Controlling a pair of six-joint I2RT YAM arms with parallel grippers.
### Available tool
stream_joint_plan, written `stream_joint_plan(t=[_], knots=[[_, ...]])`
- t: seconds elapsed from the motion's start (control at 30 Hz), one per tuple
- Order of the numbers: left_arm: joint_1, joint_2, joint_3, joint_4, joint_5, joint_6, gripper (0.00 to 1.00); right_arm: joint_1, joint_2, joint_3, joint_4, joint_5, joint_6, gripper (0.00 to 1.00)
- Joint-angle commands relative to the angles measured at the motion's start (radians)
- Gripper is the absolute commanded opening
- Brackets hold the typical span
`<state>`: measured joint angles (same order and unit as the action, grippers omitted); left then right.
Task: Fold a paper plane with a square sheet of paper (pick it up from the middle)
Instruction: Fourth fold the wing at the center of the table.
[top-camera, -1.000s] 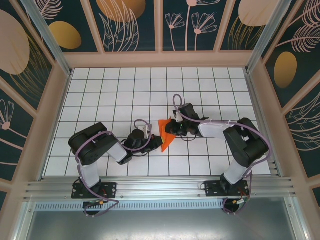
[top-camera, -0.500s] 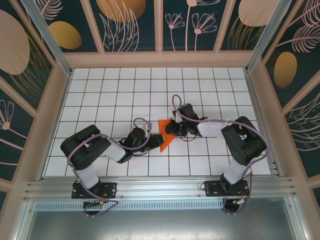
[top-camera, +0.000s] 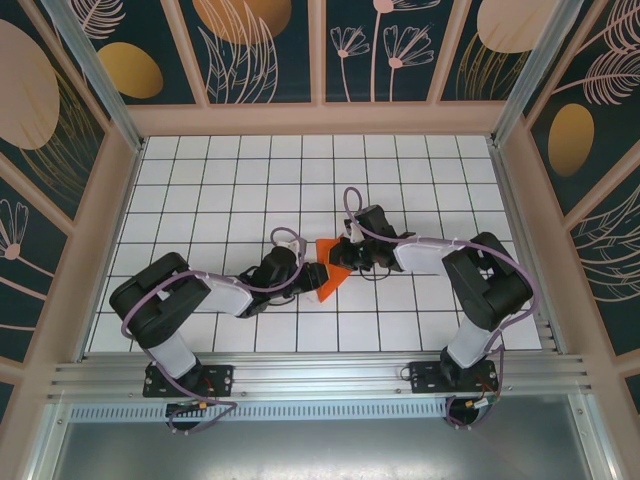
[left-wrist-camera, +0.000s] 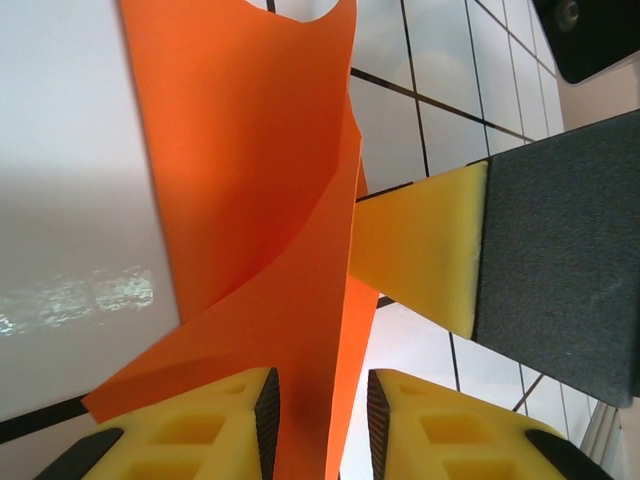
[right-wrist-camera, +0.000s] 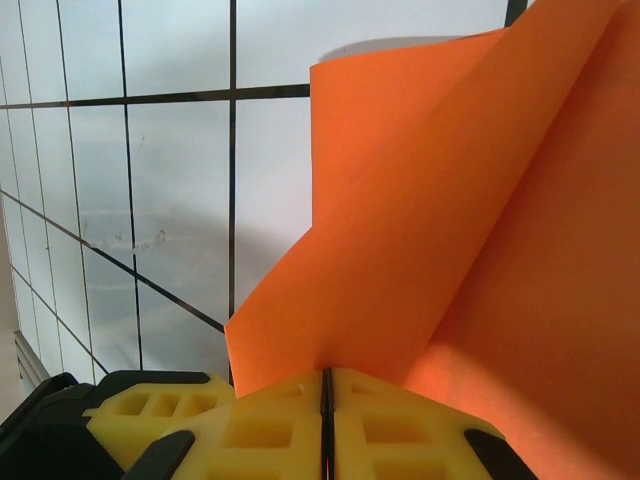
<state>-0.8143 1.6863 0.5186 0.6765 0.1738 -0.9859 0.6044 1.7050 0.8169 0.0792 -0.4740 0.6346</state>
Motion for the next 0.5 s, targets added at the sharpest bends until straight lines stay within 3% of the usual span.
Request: stream_joint_plan(t=[0.0, 0.23, 0.47], knots=[[0.01, -0.019, 0.021, -0.059, -0.019, 0.044, 0.32, 0.014, 0.021, 0.031, 0.003, -0.022, -0.015, 0.1], [0.019, 0.001, 0.032, -0.031, 0.023, 0.046, 0.21, 0.015, 0.023, 0.036, -0.003, -0.025, -0.019, 0.1], [0.025, 0.021, 0.042, -0.008, 0.061, 0.037, 0.22, 0.017, 0.023, 0.04, -0.006, -0.025, -0.021, 0.1]])
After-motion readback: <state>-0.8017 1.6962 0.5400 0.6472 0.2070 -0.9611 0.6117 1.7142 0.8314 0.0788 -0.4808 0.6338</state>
